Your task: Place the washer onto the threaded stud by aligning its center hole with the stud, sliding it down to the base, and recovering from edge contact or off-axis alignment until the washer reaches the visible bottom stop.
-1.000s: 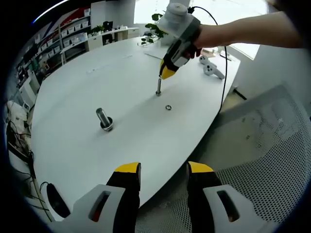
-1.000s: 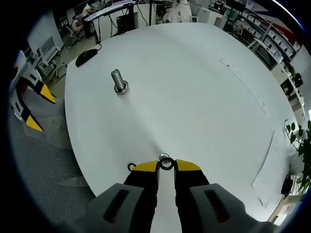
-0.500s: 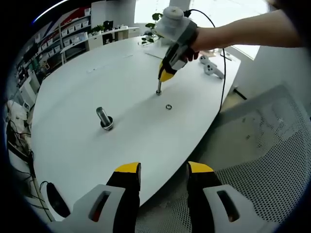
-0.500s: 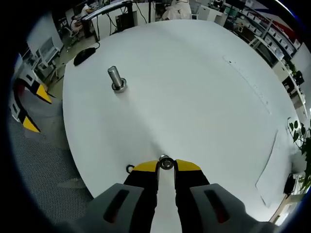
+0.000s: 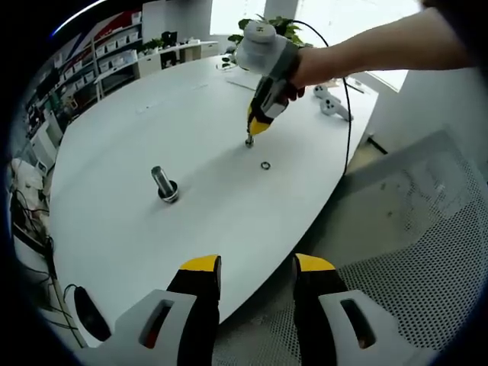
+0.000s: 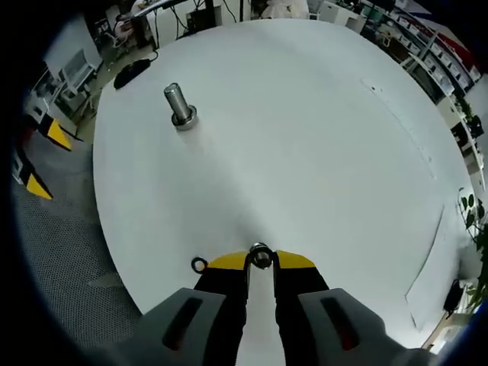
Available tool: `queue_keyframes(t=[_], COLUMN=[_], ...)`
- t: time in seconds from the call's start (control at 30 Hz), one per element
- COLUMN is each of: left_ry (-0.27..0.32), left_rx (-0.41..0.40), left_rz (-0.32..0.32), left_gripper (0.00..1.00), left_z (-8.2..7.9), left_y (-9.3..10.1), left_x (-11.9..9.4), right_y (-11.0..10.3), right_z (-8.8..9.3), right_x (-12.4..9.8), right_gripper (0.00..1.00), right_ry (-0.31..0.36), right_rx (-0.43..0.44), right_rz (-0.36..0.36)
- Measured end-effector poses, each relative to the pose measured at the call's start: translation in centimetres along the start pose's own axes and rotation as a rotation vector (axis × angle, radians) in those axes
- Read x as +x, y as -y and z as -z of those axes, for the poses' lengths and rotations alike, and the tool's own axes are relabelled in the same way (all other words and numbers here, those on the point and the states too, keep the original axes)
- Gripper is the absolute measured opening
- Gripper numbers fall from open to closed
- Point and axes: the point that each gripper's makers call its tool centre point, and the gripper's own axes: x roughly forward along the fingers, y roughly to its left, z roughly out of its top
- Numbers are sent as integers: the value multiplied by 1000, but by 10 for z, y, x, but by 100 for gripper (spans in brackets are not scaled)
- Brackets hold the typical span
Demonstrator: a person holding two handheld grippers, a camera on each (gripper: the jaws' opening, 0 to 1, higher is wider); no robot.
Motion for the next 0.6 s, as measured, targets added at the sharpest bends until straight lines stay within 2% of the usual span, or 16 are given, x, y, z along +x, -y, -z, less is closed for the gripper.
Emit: queue_keyframes(t=[0.4,0.6], left_ry=[-7,-10], left_rx=[-4,-5], left_rz=[0,0], left_gripper=[36,36], left_z=[2,2], left_y=[0,-1], left_x=[1,1], right_y=[0,-1], right_z=[9,7], right_x=[18,17], right_gripper=[14,16], right_ry=[-22,-16], right_rx=[20,34], right_rz=[-23,-28])
